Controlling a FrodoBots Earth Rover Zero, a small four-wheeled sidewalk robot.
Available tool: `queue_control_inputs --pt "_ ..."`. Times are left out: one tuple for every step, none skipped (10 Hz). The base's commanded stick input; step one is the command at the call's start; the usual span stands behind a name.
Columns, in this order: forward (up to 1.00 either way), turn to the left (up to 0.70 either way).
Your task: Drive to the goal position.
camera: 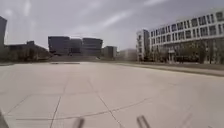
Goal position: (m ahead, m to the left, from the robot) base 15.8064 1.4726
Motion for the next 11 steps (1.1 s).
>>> queue_control_inputs --pt "0.7 0.0" --pt "0.7 0.0" --pt "0.7 0.0" --pt "0.7 0.0" --pt "0.7 0.0" --pt "0.7 0.0" --pt "0.7 0.0" --pt "0.7 0.0" --pt "0.7 0.0" --pt "0.7 0.0" --pt "0.7 0.0"
